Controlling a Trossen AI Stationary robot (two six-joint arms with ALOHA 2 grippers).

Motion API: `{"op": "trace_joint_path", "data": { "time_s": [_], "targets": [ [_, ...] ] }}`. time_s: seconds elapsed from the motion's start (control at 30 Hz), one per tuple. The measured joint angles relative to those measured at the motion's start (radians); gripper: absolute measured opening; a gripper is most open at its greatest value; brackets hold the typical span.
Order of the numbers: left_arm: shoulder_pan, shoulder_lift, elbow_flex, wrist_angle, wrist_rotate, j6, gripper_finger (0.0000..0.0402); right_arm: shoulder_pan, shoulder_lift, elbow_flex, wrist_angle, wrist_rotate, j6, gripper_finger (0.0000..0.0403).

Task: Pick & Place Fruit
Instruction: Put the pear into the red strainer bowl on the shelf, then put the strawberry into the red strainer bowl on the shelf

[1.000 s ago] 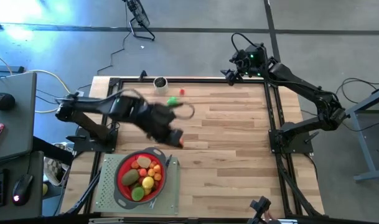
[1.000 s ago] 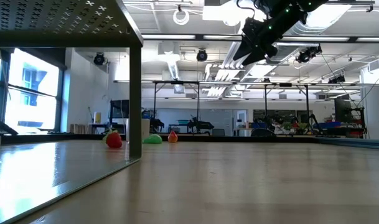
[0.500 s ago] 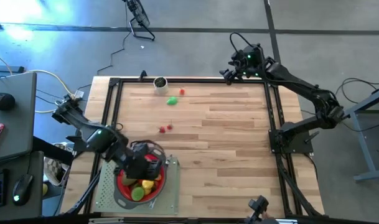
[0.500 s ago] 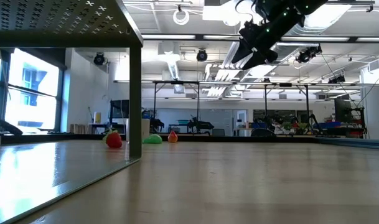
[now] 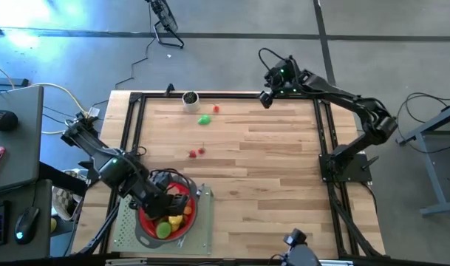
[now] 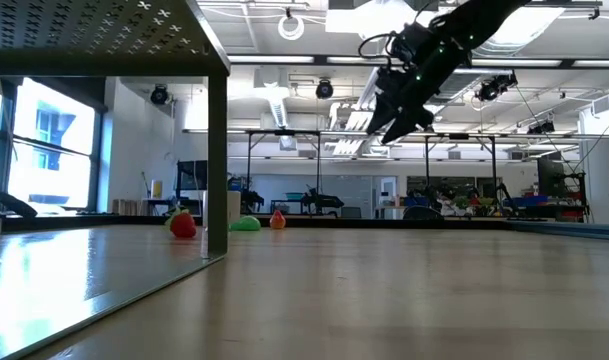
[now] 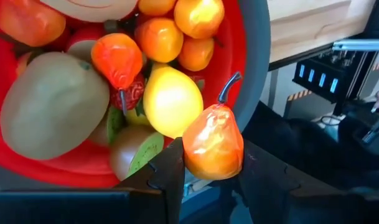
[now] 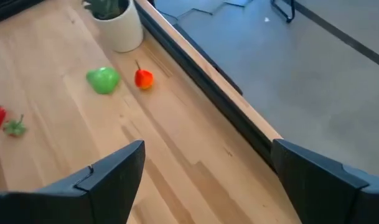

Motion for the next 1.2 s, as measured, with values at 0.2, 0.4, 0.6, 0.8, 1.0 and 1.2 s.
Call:
{"op": "trace_joint_path", "data": {
  "time_s": [0.2, 0.4, 0.6, 0.8, 1.0, 1.2],
  "targets": [
    [0.001, 0.000, -0.001, -0.010, 0.001, 0.029, 0.0127, -0.002, -0.004, 0.000, 0.019, -0.003, -0.022, 0.0341],
    [0.001, 0.000, -0.001, -0.009, 0.005, 0.029, 0.0128, -0.010, -0.005, 0.000, 0.018, -0.002, -0.024, 0.0341],
    [0.001, 0.012, -0.001, -0.009, 0.006, 0.063, 0.0171, -0.010, -0.005, 0.000, 0.019, -0.003, -0.031, 0.0341],
    [0.001, 0.026, -0.002, -0.009, 0.008, 0.064, 0.0231, -0.010, -0.005, 0.001, 0.019, -0.003, -0.036, 0.0341],
    [0.001, 0.026, -0.002, -0.008, -0.040, 0.084, 0.0243, -0.009, -0.040, 0.001, 0.019, -0.049, -0.051, 0.0341],
    [0.007, 0.023, -0.002, -0.008, -0.220, 0.138, 0.0244, -0.009, -0.148, 0.001, 0.030, -0.113, -0.051, 0.0341]
  ]
}}
